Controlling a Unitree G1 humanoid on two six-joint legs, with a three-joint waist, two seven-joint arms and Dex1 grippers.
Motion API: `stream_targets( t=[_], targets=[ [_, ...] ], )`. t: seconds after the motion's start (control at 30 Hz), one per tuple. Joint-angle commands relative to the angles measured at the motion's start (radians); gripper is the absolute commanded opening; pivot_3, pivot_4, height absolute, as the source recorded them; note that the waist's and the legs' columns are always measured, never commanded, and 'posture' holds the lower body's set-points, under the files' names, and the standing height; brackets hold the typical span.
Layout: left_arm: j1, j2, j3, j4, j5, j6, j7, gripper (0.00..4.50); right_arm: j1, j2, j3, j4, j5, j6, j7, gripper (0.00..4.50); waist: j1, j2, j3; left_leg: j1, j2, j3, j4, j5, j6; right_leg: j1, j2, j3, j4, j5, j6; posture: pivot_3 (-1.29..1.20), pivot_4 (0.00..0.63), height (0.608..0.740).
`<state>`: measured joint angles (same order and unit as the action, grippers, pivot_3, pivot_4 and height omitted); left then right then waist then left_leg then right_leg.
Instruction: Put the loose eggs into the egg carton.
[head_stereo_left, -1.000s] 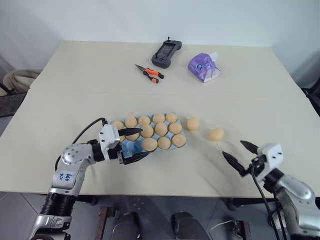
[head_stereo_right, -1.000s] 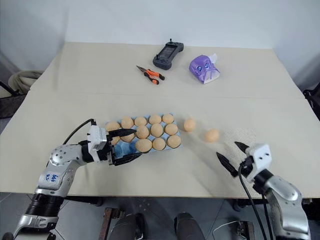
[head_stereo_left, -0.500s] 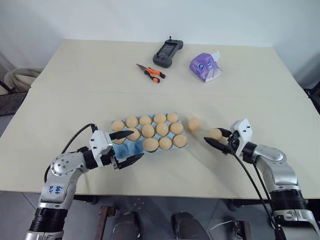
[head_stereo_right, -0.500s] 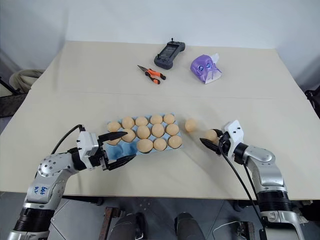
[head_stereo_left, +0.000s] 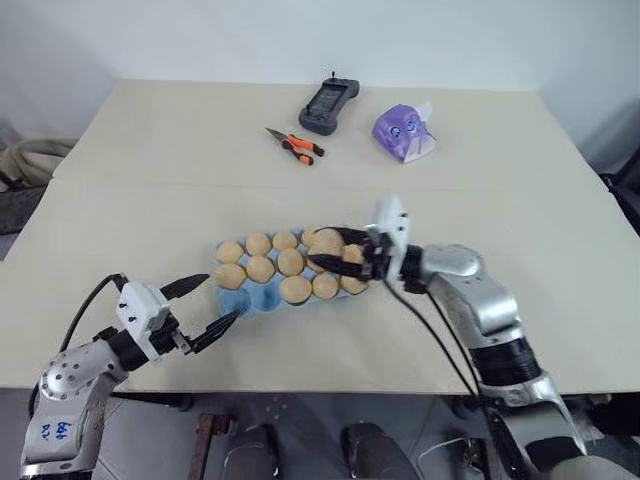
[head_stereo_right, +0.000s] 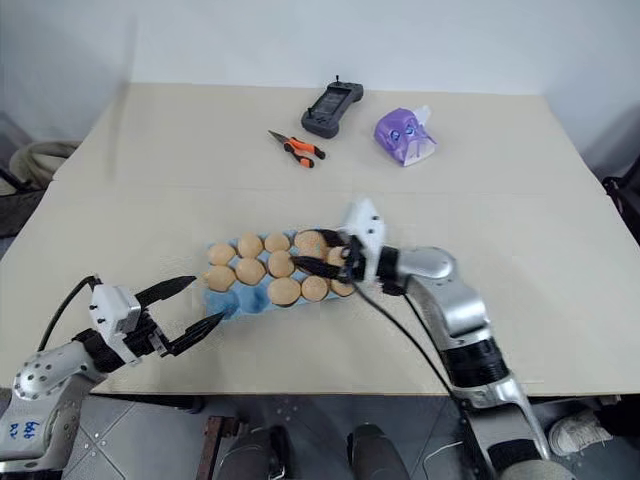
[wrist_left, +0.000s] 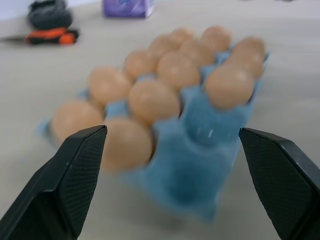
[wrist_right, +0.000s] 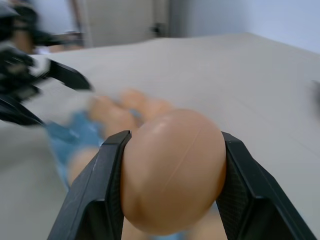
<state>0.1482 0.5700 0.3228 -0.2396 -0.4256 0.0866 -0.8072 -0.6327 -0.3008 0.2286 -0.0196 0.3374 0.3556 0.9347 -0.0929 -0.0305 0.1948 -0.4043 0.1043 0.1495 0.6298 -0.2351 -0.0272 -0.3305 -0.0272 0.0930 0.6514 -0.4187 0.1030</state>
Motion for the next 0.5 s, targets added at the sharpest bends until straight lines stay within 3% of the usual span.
stream_targets(
  t=[0.03, 0.33, 0.37, 0.5],
  targets=[
    [0.045, -0.006, 0.047, -0.060, -0.010, -0.021, 0.027, 4.50, -0.063, 0.061, 0.095, 0.034, -0.055, -0.010, 0.005, 2.01, 0.002, 0.000, 0.000, 0.000, 0.000, 0.000, 0.000, 0.000, 0.000, 0.000, 0.000, 0.000, 0.000, 0.000, 0.000, 0.00, 0.150, 0.740],
    [0.118, -0.024, 0.071, -0.132, -0.019, -0.015, 0.070, 4.50, -0.130, 0.152, 0.216, 0.128, -0.133, -0.017, 0.042, 2.01, 0.006, -0.002, -0.001, -0.001, -0.002, 0.001, -0.001, 0.000, 0.000, -0.001, -0.002, -0.001, 0.001, 0.000, 0.000, 0.00, 0.150, 0.740],
    [0.119, -0.024, 0.071, -0.135, -0.020, -0.014, 0.072, 4.50, -0.129, 0.160, 0.220, 0.125, -0.134, -0.015, 0.044, 2.65, 0.006, -0.002, -0.001, -0.001, -0.002, 0.001, -0.001, 0.000, 0.000, -0.002, -0.001, -0.001, 0.002, 0.000, -0.001, 0.00, 0.150, 0.740],
    [0.097, -0.024, 0.057, -0.143, -0.022, -0.005, 0.080, 4.50, -0.121, 0.170, 0.196, 0.090, -0.114, 0.003, 0.047, 3.85, 0.006, -0.002, -0.001, -0.002, -0.001, 0.001, -0.002, 0.000, -0.002, -0.005, 0.000, 0.000, 0.002, -0.001, -0.002, 0.00, 0.150, 0.740]
  ],
)
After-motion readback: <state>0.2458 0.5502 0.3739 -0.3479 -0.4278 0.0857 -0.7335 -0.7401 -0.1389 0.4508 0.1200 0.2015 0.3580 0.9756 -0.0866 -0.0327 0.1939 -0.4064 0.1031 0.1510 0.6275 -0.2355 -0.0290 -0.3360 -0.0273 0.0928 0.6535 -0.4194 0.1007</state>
